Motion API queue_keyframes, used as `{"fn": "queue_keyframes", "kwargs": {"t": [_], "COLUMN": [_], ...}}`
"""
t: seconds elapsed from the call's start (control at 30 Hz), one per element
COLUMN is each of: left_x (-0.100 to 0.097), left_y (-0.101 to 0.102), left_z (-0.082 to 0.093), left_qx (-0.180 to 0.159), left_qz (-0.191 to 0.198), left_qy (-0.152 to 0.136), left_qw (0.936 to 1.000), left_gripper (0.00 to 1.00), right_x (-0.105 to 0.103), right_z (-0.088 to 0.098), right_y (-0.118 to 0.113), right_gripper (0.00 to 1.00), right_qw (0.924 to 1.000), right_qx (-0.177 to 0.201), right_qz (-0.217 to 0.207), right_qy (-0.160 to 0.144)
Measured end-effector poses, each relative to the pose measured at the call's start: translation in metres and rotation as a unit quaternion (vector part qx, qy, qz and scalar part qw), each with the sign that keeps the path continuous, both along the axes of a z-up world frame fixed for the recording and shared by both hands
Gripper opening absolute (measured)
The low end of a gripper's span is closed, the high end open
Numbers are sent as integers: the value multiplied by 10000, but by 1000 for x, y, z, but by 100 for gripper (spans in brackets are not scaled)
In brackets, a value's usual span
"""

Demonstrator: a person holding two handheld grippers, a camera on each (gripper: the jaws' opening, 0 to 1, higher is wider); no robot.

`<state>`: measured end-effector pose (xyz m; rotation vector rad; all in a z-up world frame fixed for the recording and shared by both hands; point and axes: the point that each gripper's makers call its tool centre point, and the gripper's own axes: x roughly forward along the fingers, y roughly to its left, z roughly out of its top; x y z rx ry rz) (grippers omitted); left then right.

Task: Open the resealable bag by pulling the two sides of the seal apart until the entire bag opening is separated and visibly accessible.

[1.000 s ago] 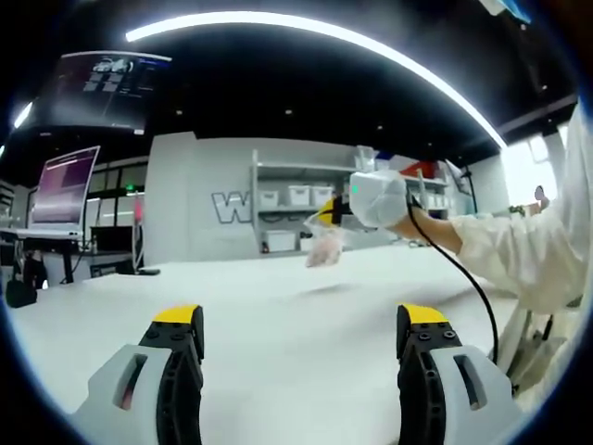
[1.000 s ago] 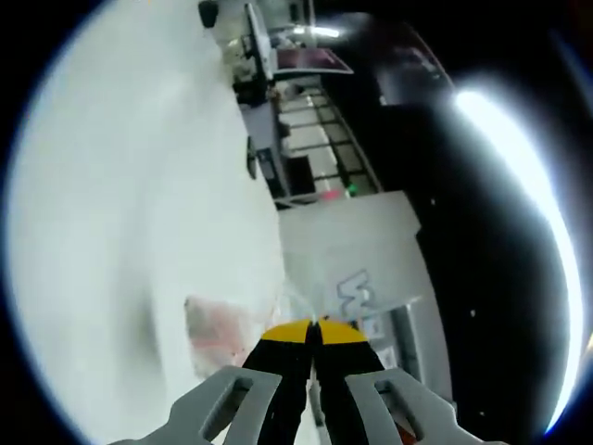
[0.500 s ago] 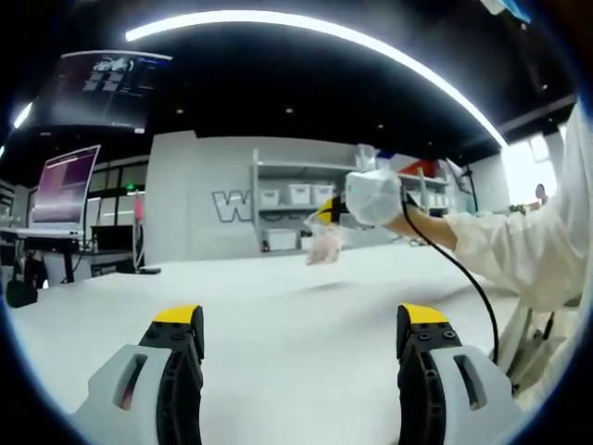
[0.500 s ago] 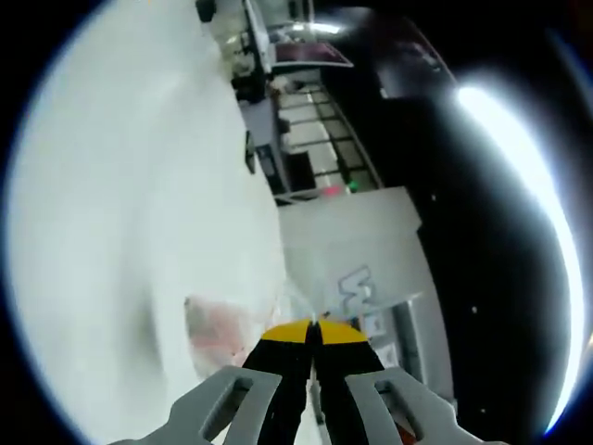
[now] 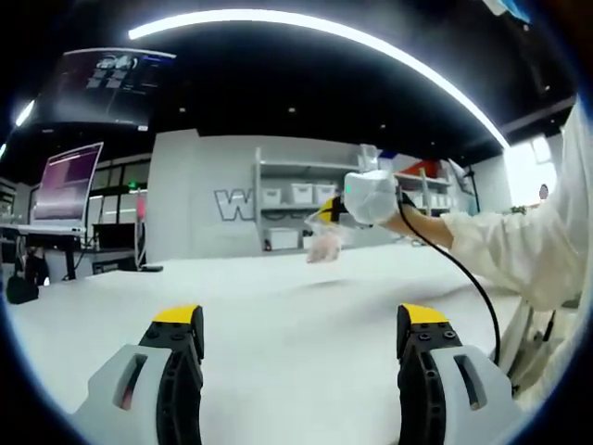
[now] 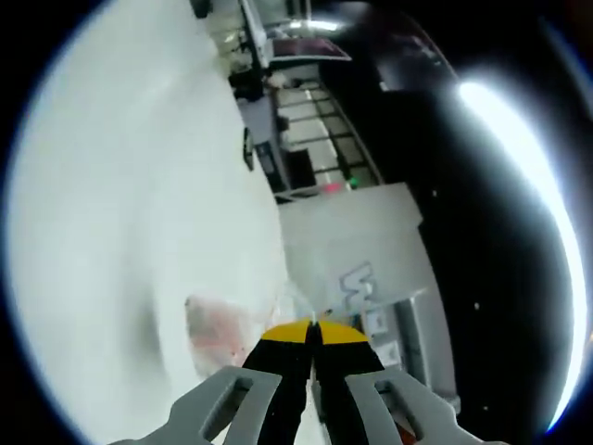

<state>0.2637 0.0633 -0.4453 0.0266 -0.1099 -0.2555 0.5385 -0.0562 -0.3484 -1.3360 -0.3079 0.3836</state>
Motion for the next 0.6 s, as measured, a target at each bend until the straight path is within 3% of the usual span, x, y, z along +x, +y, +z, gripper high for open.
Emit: {"fn": "queue_keyframes", "kwargs": {"t": [0.6], "left_x": [0], "left_y": [7], "left_z": [-4], "left_qx": [-82], "left_qz": [51], "left_qy": [19], "left_qw": [10000], "left_gripper": [85], "right_x": [19], "right_z": [-10], "right_y": [1], "right_gripper": [0], "right_qw": [9997], "right_qx": [-85], "right_qz": [-162], "right_qy": [168]}}
